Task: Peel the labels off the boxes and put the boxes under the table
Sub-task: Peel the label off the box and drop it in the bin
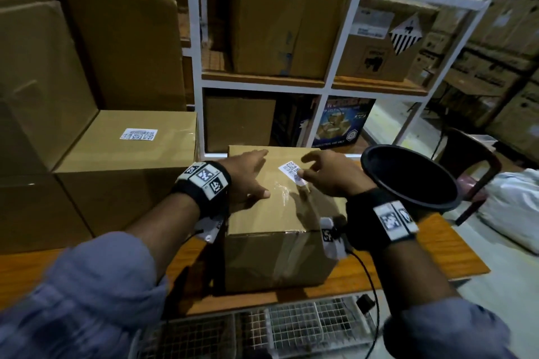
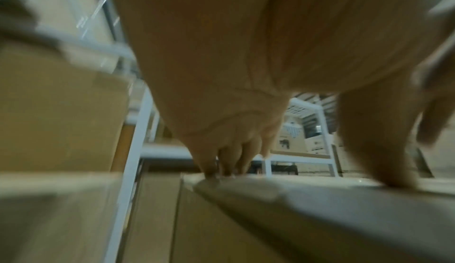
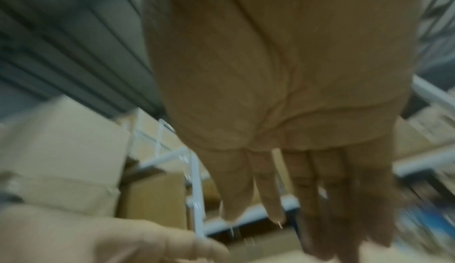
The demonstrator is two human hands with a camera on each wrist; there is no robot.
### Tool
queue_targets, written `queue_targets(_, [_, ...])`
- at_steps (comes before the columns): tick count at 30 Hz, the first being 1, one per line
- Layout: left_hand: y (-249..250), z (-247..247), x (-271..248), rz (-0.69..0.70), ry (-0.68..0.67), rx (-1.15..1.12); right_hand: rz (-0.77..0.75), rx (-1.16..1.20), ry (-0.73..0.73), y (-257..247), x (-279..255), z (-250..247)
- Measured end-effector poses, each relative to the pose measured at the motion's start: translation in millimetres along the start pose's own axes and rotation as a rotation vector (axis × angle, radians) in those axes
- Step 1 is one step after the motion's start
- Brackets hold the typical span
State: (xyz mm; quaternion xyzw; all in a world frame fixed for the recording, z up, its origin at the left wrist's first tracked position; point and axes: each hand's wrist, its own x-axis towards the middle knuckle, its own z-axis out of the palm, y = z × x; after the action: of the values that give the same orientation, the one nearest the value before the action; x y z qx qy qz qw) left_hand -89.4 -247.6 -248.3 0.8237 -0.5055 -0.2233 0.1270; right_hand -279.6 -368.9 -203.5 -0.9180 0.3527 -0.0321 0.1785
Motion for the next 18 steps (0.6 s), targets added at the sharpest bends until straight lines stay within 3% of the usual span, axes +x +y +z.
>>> queue_targets(8, [-3.2,11.2,15.2,0.005,-0.088,0.117,0.024,-0.100,0.027,-3.6,55.7,13.9])
queue_targets(18, [-10.5,8.7,18.2,0.021,-0.138,0.137,-0.053,-0.179,-0.007,-0.8,67.8,22.0])
